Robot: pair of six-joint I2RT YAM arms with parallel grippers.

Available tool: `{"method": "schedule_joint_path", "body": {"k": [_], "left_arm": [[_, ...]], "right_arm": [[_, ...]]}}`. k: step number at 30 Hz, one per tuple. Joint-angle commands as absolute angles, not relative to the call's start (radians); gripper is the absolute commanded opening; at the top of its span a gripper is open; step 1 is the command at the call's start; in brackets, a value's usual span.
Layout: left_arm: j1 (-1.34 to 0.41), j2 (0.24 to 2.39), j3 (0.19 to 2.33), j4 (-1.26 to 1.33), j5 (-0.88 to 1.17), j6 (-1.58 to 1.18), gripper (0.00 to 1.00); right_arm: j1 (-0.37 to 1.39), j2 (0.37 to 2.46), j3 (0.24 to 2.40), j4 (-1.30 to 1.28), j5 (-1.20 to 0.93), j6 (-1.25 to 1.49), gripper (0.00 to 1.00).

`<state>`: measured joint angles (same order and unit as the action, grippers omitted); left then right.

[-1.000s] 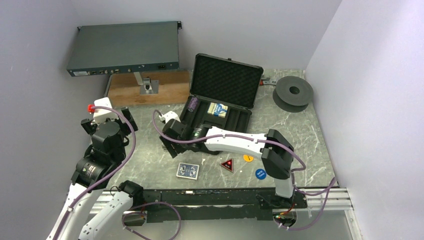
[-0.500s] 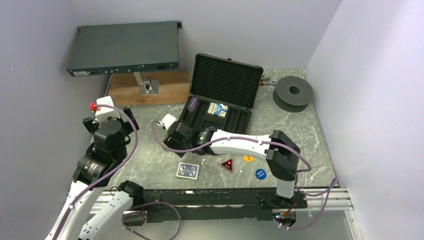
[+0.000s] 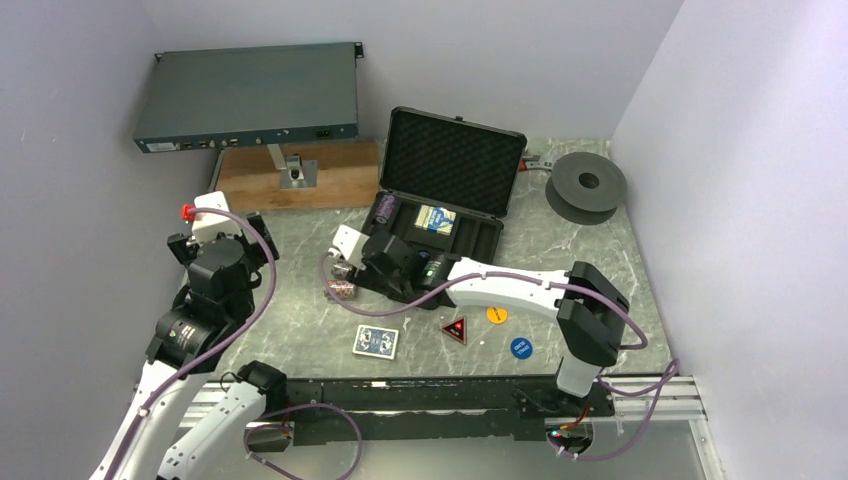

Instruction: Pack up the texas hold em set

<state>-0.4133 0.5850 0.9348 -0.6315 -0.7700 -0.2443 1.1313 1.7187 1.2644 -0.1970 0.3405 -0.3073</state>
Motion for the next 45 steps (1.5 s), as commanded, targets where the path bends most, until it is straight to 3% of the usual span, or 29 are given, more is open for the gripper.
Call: {"method": "schedule_joint_path", "body": {"k": [1, 18, 45], "left_arm": [[-0.408, 0.594, 0.927, -0.588, -0.756, -0.224, 0.96], [-0.405, 0.595, 0.924, -0.581, -0.743, -0.210, 0.96], [-0.402, 0.607, 0.917, -0.571, -0.717, -0.197, 0.96]], "right_arm": [[1.063, 1.665, 1.274, -0.005, 0.341, -0.434, 0.00], [0.886, 1.853, 1.515, -0.192, -0.104, -0.567, 0.00], [0.828, 1.967, 1.570, -0.114, -0.213, -0.548, 0.00]]}}
